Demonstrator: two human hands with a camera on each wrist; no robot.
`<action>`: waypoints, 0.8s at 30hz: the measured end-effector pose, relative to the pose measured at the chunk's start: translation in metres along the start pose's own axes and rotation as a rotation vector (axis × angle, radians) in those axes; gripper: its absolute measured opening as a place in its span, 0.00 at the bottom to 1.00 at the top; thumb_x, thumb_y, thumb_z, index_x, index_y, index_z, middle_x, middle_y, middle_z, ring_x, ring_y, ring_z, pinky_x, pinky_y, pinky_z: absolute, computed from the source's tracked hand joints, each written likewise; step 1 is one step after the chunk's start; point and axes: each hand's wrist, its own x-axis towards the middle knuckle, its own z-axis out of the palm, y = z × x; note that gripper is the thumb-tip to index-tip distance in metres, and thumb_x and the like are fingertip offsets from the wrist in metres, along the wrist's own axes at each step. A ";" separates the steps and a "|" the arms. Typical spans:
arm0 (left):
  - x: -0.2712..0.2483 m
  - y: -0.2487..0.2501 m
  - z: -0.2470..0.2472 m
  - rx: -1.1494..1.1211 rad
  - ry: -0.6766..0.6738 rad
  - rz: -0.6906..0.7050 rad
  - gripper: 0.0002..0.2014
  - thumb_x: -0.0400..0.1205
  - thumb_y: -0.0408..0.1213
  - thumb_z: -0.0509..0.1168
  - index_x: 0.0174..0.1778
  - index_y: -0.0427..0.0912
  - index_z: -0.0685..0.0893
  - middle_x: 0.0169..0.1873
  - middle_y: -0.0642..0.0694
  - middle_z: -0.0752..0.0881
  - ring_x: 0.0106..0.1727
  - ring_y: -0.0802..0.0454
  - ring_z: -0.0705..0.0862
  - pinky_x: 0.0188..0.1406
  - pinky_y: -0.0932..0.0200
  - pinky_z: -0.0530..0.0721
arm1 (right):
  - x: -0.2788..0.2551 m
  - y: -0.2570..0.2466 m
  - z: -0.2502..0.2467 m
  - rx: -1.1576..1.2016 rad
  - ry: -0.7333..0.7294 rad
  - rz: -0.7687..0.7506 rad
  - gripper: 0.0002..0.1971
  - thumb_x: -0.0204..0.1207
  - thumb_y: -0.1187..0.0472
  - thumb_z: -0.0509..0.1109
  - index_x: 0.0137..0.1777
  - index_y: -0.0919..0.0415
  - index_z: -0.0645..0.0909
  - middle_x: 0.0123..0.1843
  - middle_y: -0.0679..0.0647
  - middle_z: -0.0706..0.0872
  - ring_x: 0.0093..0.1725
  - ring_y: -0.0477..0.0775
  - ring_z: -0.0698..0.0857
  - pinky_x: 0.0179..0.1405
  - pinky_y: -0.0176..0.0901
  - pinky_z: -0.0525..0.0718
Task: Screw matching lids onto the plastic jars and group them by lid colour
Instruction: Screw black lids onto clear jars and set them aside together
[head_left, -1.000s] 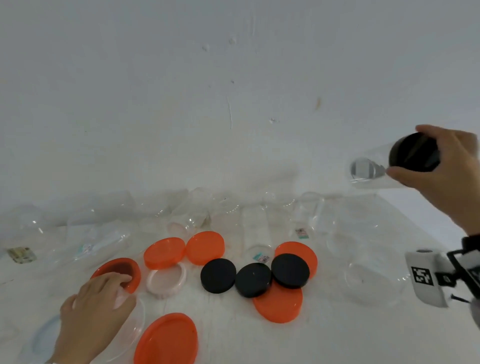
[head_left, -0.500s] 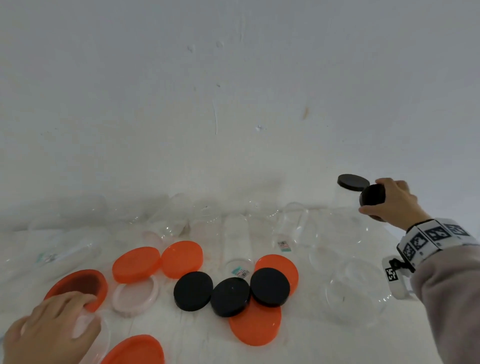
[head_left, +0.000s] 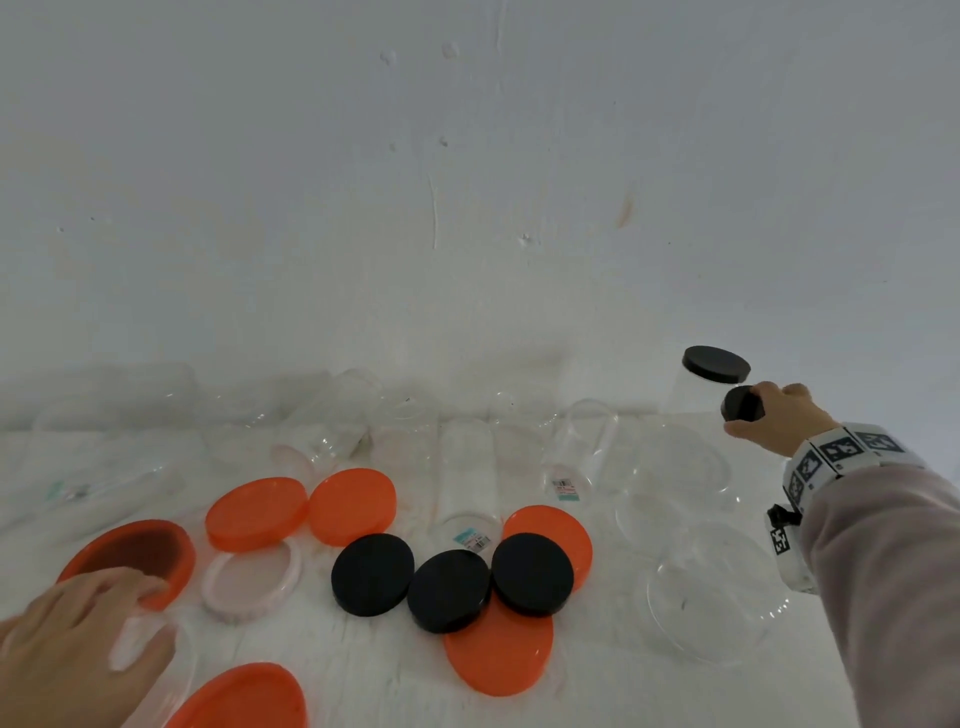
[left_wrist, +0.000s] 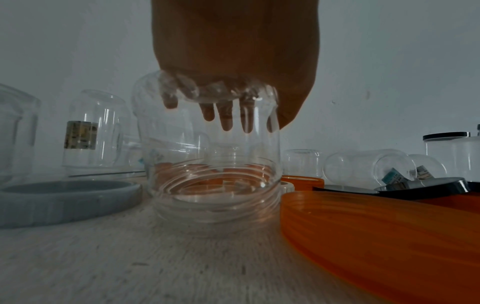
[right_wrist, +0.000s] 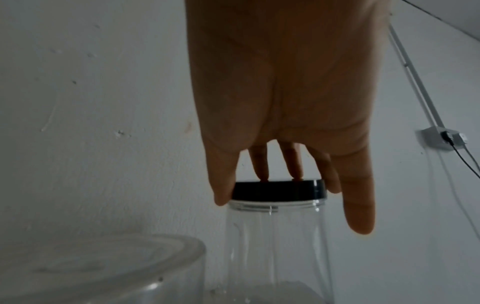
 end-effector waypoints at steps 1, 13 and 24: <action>0.001 0.000 0.002 -0.008 0.024 -0.007 0.37 0.65 0.63 0.50 0.59 0.41 0.84 0.57 0.40 0.83 0.61 0.39 0.80 0.61 0.45 0.72 | 0.000 0.001 0.001 -0.014 -0.009 0.015 0.29 0.79 0.55 0.70 0.77 0.61 0.66 0.73 0.66 0.65 0.65 0.74 0.75 0.69 0.60 0.73; -0.003 -0.001 0.005 -0.014 0.017 -0.047 0.41 0.65 0.68 0.45 0.66 0.50 0.81 0.67 0.49 0.78 0.72 0.46 0.73 0.70 0.44 0.70 | 0.002 0.016 -0.003 -0.034 -0.056 -0.001 0.30 0.81 0.59 0.68 0.78 0.69 0.63 0.72 0.67 0.72 0.65 0.66 0.78 0.58 0.50 0.75; -0.013 0.018 -0.001 -0.006 0.062 -0.038 0.42 0.65 0.66 0.45 0.63 0.44 0.86 0.66 0.43 0.82 0.71 0.39 0.75 0.73 0.37 0.65 | -0.015 0.020 -0.002 -0.134 -0.111 -0.082 0.35 0.81 0.49 0.68 0.81 0.65 0.60 0.80 0.63 0.64 0.76 0.65 0.69 0.73 0.56 0.70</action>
